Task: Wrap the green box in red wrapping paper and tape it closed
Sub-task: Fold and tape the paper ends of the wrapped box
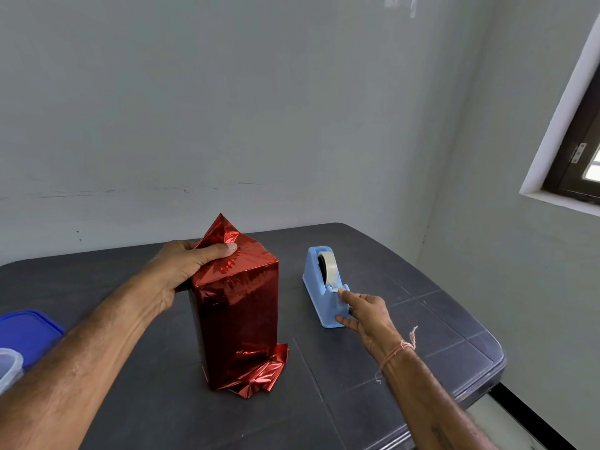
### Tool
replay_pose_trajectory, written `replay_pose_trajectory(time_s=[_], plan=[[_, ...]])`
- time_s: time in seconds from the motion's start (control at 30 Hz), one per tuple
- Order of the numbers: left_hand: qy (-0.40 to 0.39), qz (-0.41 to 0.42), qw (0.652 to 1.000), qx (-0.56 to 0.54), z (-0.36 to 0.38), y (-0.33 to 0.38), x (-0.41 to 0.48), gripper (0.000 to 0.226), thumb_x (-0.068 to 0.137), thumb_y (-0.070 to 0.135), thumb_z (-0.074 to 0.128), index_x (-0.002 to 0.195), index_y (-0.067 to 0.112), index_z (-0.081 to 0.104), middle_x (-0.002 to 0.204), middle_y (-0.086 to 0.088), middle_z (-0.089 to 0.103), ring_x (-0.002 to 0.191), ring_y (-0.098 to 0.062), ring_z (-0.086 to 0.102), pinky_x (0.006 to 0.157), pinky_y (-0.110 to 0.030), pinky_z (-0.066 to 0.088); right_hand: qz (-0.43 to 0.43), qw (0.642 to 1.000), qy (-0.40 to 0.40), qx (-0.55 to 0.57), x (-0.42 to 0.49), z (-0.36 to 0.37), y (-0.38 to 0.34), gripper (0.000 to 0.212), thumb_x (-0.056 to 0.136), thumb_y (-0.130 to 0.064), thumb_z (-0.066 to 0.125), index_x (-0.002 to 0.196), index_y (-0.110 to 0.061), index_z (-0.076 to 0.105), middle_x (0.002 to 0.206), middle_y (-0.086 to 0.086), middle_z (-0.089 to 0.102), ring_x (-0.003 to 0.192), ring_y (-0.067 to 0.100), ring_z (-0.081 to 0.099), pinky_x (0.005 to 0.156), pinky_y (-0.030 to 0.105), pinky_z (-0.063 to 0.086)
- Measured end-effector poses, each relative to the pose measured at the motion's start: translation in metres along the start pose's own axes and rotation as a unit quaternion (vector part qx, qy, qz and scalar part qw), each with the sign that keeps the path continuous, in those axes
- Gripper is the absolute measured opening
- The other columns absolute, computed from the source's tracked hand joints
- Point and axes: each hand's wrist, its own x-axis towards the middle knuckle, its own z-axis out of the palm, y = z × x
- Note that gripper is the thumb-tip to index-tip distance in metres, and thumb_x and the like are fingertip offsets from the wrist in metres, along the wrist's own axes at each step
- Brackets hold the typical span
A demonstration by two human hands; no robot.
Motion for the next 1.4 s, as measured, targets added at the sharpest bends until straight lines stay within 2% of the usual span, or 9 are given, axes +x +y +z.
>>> replay_pose_trajectory(time_s=[0.1, 0.2, 0.43, 0.87, 1.0, 1.1, 1.2, 1.3, 1.4], plan=[[0.001, 0.001, 1.0, 0.002, 0.0, 0.0, 0.0, 0.041, 0.069, 0.035, 0.089, 0.096, 0.008, 0.074, 0.077, -0.007, 0.078, 0.076, -0.022, 0.072, 0.063, -0.028, 0.05, -0.012, 0.999, 0.022, -0.026, -0.001, -0.002, 0.009, 0.029, 0.088, -0.031, 0.078, 0.094, -0.004, 0.069, 0.1, 0.009, 0.067, 0.088, 0.021, 0.064, 0.07, 0.037, 0.061], [0.002, -0.001, 1.0, 0.003, -0.001, 0.0, 0.0, 0.041, 0.068, 0.036, 0.089, 0.094, 0.008, 0.074, 0.079, -0.008, 0.079, 0.077, -0.023, 0.073, 0.063, -0.028, 0.051, -0.029, 0.999, 0.032, -0.03, -0.002, -0.003, 0.017, 0.034, 0.087, -0.036, 0.079, 0.095, -0.003, 0.072, 0.089, 0.01, 0.068, 0.064, 0.017, 0.053, 0.052, 0.029, 0.048], [-0.002, 0.002, 1.0, 0.003, 0.0, -0.001, 0.0, 0.04, 0.065, 0.037, 0.089, 0.091, 0.009, 0.074, 0.081, -0.01, 0.079, 0.078, -0.023, 0.072, 0.065, -0.028, 0.051, -0.017, 0.998, 0.024, 0.056, -0.006, 0.001, 0.023, 0.018, 0.089, -0.018, 0.078, 0.089, -0.001, 0.073, 0.07, 0.005, 0.068, 0.058, 0.01, 0.058, 0.056, 0.025, 0.05], [-0.006, 0.001, 1.0, -0.002, -0.001, -0.002, 0.002, 0.058, 0.048, 0.044, 0.09, 0.092, 0.01, 0.072, 0.079, -0.009, 0.079, 0.078, -0.023, 0.073, 0.066, -0.028, 0.053, 0.023, 0.992, 0.015, 0.12, -0.014, 0.005, 0.029, 0.02, 0.09, -0.027, 0.076, 0.09, -0.008, 0.068, 0.091, 0.012, 0.063, 0.079, 0.02, 0.061, 0.079, 0.038, 0.059], [-0.003, 0.001, 1.0, -0.001, -0.001, -0.002, 0.003, 0.054, 0.055, 0.04, 0.089, 0.095, 0.008, 0.073, 0.086, -0.012, 0.079, 0.081, -0.024, 0.072, 0.068, -0.028, 0.053, 0.017, 0.993, 0.032, 0.112, -0.01, 0.006, 0.034, 0.025, 0.089, -0.027, 0.076, 0.098, -0.004, 0.071, 0.102, 0.013, 0.069, 0.087, 0.023, 0.068, 0.071, 0.035, 0.063], [-0.005, 0.002, 1.0, 0.004, 0.0, -0.001, 0.003, 0.06, 0.047, 0.044, 0.088, 0.093, 0.01, 0.072, 0.076, -0.007, 0.079, 0.08, -0.022, 0.072, 0.065, -0.027, 0.05, 0.004, 0.993, 0.047, 0.104, -0.007, 0.009, 0.036, 0.027, 0.088, -0.027, 0.078, 0.098, -0.002, 0.072, 0.102, 0.014, 0.071, 0.084, 0.023, 0.07, 0.066, 0.033, 0.062], [-0.007, 0.003, 1.0, 0.008, 0.0, -0.001, 0.004, 0.061, 0.044, 0.045, 0.088, 0.092, 0.01, 0.072, 0.067, -0.002, 0.077, 0.079, -0.021, 0.072, 0.064, -0.027, 0.05, 0.0, 0.993, 0.057, 0.104, -0.007, 0.012, 0.037, 0.023, 0.088, -0.025, 0.078, 0.091, -0.004, 0.071, 0.098, 0.013, 0.07, 0.084, 0.022, 0.07, 0.071, 0.036, 0.063], [-0.002, 0.003, 1.0, 0.005, 0.0, -0.003, 0.007, 0.054, 0.053, 0.041, 0.089, 0.092, 0.009, 0.072, 0.083, -0.01, 0.079, 0.082, -0.023, 0.073, 0.067, -0.028, 0.052, -0.007, 0.994, 0.083, 0.077, -0.007, 0.014, 0.041, 0.021, 0.087, -0.022, 0.081, 0.087, -0.003, 0.071, 0.1, 0.013, 0.072, 0.087, 0.022, 0.071, 0.077, 0.039, 0.063], [-0.006, 0.007, 1.0, 0.012, 0.0, -0.003, 0.008, 0.08, 0.029, 0.054, 0.096, 0.092, 0.01, 0.073, 0.082, -0.01, 0.079, 0.086, -0.026, 0.074, 0.068, -0.029, 0.052, -0.01, 0.994, 0.084, 0.062, -0.012, 0.013, 0.043, 0.019, 0.087, -0.02, 0.08, 0.086, -0.003, 0.072, 0.101, 0.015, 0.073, 0.09, 0.023, 0.072, 0.08, 0.038, 0.063]])
